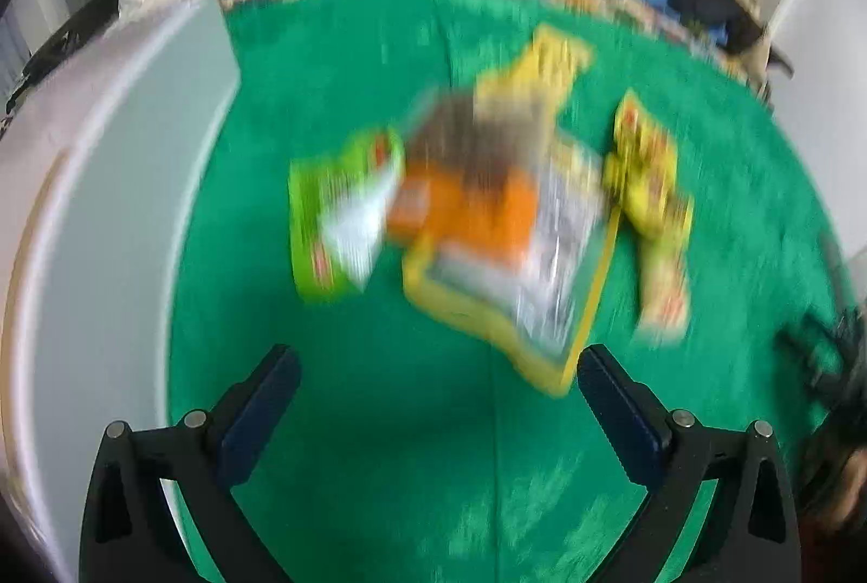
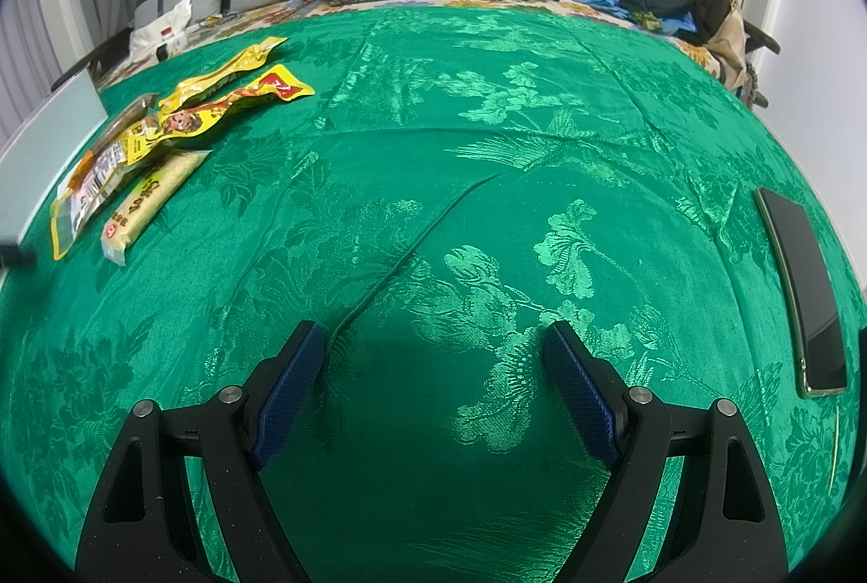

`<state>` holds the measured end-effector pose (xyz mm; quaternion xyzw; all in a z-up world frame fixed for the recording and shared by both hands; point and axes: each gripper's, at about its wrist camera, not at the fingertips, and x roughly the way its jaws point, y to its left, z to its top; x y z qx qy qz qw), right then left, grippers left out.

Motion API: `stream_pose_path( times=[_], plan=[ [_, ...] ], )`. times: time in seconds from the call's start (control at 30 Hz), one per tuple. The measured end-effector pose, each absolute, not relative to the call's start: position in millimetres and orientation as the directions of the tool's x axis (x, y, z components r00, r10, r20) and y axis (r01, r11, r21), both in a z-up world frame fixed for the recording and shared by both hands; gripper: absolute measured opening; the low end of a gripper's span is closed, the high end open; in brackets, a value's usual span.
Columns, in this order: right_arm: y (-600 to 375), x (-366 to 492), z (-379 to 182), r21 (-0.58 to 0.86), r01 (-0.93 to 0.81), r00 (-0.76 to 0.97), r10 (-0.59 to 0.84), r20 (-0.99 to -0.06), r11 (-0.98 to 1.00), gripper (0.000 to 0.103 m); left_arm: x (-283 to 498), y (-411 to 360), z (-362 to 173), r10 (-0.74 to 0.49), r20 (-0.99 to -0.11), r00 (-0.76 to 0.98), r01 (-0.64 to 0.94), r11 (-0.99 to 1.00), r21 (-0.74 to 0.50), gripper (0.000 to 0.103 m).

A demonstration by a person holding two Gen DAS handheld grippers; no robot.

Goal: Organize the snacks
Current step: 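Grasp the orange-bottomed clear snack bag with the left tool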

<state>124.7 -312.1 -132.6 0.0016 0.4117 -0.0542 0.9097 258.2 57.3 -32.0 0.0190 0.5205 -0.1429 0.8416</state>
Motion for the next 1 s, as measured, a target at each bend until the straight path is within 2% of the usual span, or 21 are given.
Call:
stream_pose_path(
  times=[0.13,0.27,0.53,0.57,0.63,0.7,0.77,0.83,0.87,1.0],
  plan=[
    [-312,125,-133,-0.042,0.100,0.655,-0.097,-0.749,0.994,0.086,312,45,-18,-0.283,-0.874,0.395,0.305,0.938,-0.166,0.101],
    [-312,125,-133,-0.041,0.100,0.655,-0.097,-0.749,0.994,0.086,354,28,-25,-0.266,-0.885,0.382,0.338,0.932,-0.134,0.101],
    [-312,125,-133,-0.041,0.100,0.655,-0.097,-0.749,0.994,0.086,408,7,-74,-0.309,-0.914,0.262,0.330,0.919,-0.216,0.102],
    [-312,125,-133,-0.041,0.100,0.655,-0.097,-0.749,0.994,0.086,407,8,-74,-0.321,-0.905,0.279,0.327,0.918,-0.225,0.099],
    [-312,125,-133,-0.041,0.100,0.655,-0.097,-0.749,0.994,0.086,402,11,-70,-0.327,-0.888,0.322,0.320,0.921,-0.223,0.082],
    [-312,125,-133,-0.041,0.100,0.655,-0.097,-0.749,0.994,0.086,395,13,-63,-0.340,-0.873,0.350,0.326,0.918,-0.226,0.060],
    [-312,125,-133,-0.041,0.100,0.655,-0.097,-0.749,0.994,0.086,386,16,-58,-0.370,-0.864,0.342,0.321,0.910,-0.263,0.053],
    [-312,125,-133,-0.040,0.100,0.655,-0.096,-0.749,0.994,0.086,374,16,-55,-0.357,-0.865,0.354,0.322,0.914,-0.245,0.050],
    [-312,125,-133,-0.041,0.100,0.655,-0.097,-0.749,0.994,0.086,365,18,-51,-0.358,-0.857,0.369,0.322,0.915,-0.244,0.043],
    [-312,125,-133,-0.041,0.100,0.655,-0.096,-0.749,0.994,0.086,331,29,-39,-0.353,-0.846,0.400,0.272,0.927,-0.258,0.039]
  ],
)
